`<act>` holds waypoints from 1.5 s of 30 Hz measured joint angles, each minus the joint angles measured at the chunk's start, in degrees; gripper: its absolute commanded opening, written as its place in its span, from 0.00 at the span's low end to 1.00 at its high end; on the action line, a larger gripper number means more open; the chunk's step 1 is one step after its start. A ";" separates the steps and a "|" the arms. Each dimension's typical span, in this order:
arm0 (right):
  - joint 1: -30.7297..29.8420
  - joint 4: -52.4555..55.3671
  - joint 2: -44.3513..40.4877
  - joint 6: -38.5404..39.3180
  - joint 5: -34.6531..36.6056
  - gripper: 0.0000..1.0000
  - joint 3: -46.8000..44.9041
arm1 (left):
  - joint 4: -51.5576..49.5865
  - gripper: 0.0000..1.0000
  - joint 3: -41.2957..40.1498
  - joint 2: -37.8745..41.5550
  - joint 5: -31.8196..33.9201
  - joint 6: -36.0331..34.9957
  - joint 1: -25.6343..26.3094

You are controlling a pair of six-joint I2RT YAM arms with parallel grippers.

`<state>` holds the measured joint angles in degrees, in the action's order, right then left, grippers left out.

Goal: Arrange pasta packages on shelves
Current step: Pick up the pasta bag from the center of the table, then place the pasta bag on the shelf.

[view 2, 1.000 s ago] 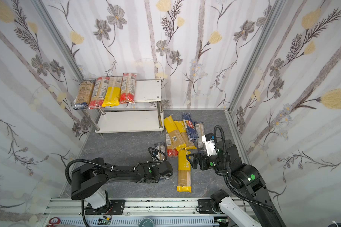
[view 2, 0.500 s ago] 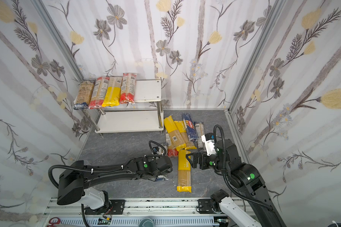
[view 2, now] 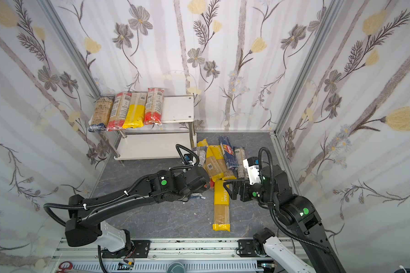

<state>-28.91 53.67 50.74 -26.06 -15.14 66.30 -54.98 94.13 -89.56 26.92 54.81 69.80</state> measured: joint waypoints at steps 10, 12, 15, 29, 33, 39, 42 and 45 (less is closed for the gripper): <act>0.04 -1.22 4.57 0.22 0.52 1.00 4.55 | -12.70 0.00 36.41 -13.44 6.49 -11.61 -5.22; 0.11 -2.16 5.60 0.26 0.52 1.00 5.49 | -13.55 0.00 43.54 -16.09 7.19 -14.71 -7.37; 0.15 -2.71 7.67 0.85 0.59 1.00 7.63 | -14.45 0.00 51.76 -19.58 7.43 -18.97 -11.63; 2.99 -5.86 26.51 6.29 0.46 1.00 24.46 | -14.47 0.00 60.11 -26.23 2.10 -31.47 -30.99; 4.13 -7.28 33.14 6.93 -1.01 1.00 29.38 | -11.34 0.00 60.22 -27.12 -1.38 -33.81 -35.43; 4.94 -9.03 41.90 7.10 -2.64 1.00 37.57 | -8.74 0.00 60.24 -29.55 -6.67 -36.26 -39.15; 5.05 -9.79 45.16 7.08 -2.75 1.00 40.13 | -8.04 0.00 60.24 -30.18 -9.20 -37.00 -41.27; 5.14 -9.86 46.97 6.99 -2.75 1.00 41.62 | -7.37 0.00 60.24 -30.62 -9.94 -37.55 -43.19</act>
<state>-23.77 43.81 97.71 -19.07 -17.89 107.92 -62.35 154.36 -120.18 16.97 17.26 26.61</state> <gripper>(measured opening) 0.996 0.261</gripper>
